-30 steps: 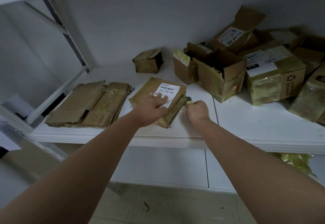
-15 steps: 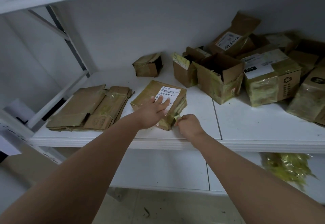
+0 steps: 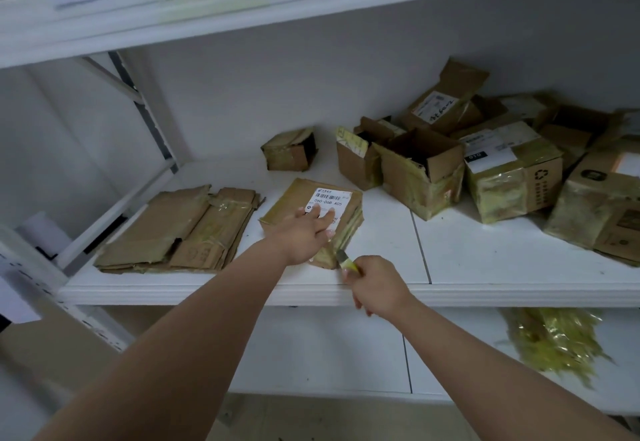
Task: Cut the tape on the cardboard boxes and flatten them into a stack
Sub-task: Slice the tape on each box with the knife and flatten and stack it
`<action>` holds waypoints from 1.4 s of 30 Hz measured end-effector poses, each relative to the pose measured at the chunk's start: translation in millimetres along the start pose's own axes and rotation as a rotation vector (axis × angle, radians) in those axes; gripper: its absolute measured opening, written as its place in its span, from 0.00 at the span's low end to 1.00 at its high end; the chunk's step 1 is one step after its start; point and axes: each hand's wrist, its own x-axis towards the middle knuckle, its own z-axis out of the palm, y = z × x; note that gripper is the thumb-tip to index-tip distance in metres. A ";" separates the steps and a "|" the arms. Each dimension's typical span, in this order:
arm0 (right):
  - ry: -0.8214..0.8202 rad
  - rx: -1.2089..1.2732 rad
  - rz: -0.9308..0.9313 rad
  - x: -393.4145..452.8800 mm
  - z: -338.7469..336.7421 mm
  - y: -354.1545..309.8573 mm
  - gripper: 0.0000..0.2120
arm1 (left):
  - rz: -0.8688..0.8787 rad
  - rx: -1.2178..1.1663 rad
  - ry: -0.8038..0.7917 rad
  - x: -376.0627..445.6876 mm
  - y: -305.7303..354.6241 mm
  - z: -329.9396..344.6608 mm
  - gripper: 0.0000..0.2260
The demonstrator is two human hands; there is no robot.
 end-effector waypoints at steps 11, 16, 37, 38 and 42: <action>0.214 -0.411 -0.230 -17.9 -1.0 13.8 0.09 | -0.093 0.273 0.131 -7.8 11.6 -4.2 0.26; 0.275 -0.494 -0.299 -18.9 3.4 19.2 0.09 | -0.128 0.334 0.185 -4.1 11.3 -0.4 0.27; 0.457 -0.680 -0.264 -13.4 28.0 13.8 0.28 | -0.136 0.470 0.270 1.2 16.0 3.3 0.28; 0.452 -0.682 -0.260 -12.2 30.9 13.9 0.31 | -0.129 0.475 0.277 1.0 15.5 3.7 0.28; 0.393 -0.762 -0.245 -7.5 33.5 18.4 0.30 | -0.116 0.483 0.307 2.4 13.5 6.0 0.28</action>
